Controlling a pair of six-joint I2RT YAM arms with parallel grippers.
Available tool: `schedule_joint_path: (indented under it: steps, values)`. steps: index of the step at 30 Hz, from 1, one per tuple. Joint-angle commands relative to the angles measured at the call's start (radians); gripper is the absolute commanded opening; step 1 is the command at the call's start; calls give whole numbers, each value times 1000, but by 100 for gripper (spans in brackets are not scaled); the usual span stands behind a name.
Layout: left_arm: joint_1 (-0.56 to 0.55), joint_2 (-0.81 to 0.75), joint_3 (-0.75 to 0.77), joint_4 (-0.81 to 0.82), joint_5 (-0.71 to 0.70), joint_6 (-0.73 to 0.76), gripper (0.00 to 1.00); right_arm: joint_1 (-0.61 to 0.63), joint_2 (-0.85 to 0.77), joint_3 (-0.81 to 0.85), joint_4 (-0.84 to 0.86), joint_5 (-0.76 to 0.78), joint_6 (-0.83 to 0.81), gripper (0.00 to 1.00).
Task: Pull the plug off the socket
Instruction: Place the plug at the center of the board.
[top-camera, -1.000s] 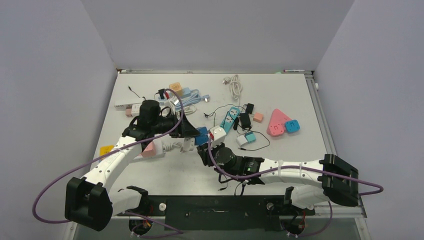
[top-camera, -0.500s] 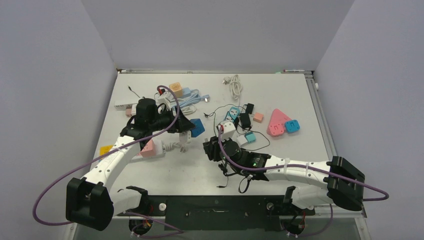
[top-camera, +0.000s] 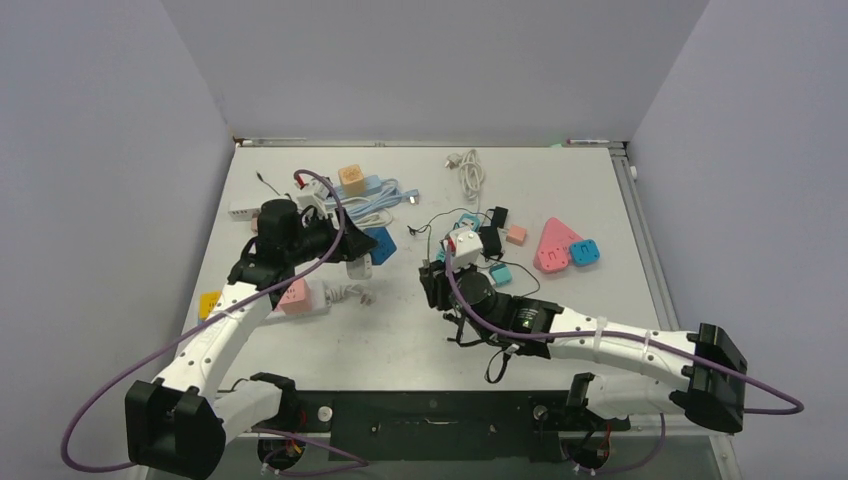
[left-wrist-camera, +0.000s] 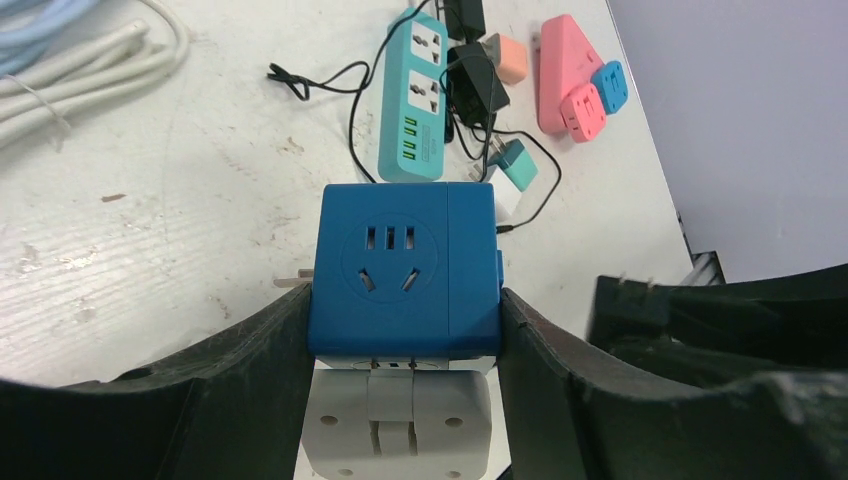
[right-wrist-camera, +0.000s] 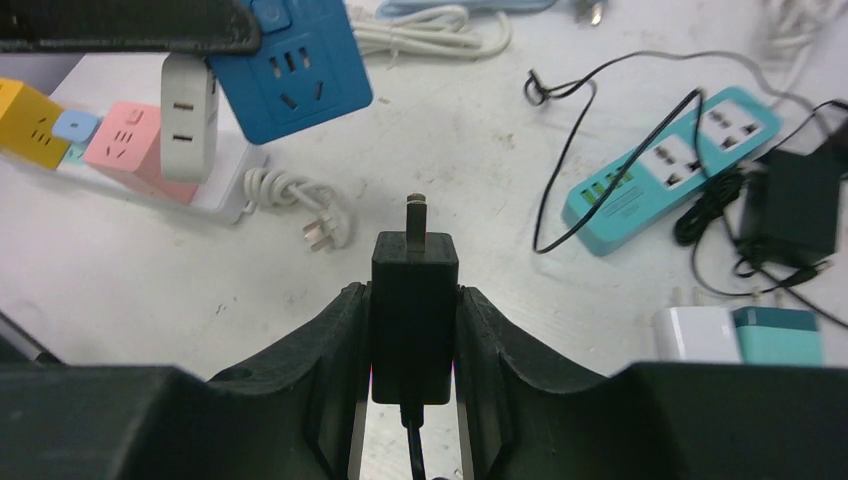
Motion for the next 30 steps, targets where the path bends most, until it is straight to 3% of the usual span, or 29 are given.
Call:
schedule_joint_path:
  steps: [1,7,16,21,30]
  values:
    - [10,-46,17,49,-39,23,0,-36,-52,119,-121,161,-110,5]
    - [8,-21,17,70,19,20,0,-255,-55,165,-174,113,-109,5]
    - [-16,-19,15,84,43,20,0,-572,-13,72,-89,-83,-122,5]
    - [-20,-17,17,84,49,19,0,-662,32,17,-42,-175,-123,5]
    - [-21,-7,17,84,56,18,0,-709,140,-59,19,-243,-60,5]
